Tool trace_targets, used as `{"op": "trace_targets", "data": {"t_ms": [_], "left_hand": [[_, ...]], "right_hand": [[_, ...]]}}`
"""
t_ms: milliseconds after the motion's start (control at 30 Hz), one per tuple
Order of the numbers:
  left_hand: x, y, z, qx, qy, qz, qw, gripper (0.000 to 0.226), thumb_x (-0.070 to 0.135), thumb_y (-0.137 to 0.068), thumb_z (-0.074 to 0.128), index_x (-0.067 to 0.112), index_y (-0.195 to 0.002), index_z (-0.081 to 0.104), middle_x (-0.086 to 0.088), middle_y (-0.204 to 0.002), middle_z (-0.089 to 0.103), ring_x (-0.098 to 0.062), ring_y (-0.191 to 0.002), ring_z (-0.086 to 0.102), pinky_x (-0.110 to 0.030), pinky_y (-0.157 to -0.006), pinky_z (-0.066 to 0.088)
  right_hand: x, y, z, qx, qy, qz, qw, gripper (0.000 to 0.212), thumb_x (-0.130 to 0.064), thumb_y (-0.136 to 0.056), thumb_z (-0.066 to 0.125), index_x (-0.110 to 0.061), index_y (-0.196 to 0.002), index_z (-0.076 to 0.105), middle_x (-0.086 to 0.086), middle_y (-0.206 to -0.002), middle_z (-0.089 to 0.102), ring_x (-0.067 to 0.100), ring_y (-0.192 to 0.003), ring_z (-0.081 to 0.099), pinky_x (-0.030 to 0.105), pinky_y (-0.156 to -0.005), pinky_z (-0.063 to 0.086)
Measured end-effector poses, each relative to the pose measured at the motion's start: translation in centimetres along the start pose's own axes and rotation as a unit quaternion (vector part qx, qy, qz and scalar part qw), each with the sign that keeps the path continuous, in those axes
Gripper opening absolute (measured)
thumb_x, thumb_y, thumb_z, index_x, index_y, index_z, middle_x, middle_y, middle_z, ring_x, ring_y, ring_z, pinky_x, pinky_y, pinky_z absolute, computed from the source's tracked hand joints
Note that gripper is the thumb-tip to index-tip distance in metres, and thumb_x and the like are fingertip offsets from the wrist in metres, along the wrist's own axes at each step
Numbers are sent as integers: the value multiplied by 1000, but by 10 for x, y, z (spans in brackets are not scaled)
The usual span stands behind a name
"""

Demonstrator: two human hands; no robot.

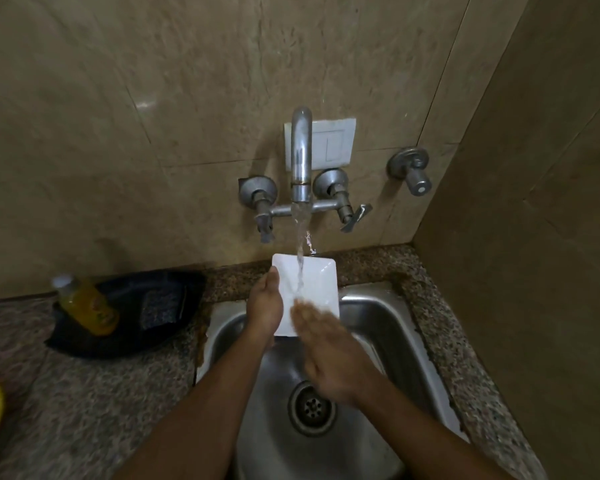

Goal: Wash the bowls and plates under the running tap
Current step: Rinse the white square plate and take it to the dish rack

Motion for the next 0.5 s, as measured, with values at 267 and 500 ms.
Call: {"op": "trace_targets", "data": {"t_ms": [267,500], "left_hand": [[-23,10,0,-52,63,-95,992,44,43,-101,45,17,-135,55,-1,-130,58,-21,-114,54,-36,-102,42],[-35,13,1,-102,79,-106,986,36,44,-95,54,20,-120,66,-5,-118,70,-28,-106,66,-51,-99,49]], "right_hand": [[78,32,-29,241,-295,312,870,29,-12,-90,51,-17,-114,66,2,-115,68,17,-108,60,30,-88,46],[68,23,-3,92,-539,372,750,14,-13,-93,61,-9,-101,72,4,-93,75,13,-78,70,23,-57,50]]}}
Point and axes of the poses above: each hand's wrist, its own y-axis away from the middle knuckle, its own z-axis out of the palm, x = y × z, the point moved 8 cm from there along -y, towards the middle knuckle
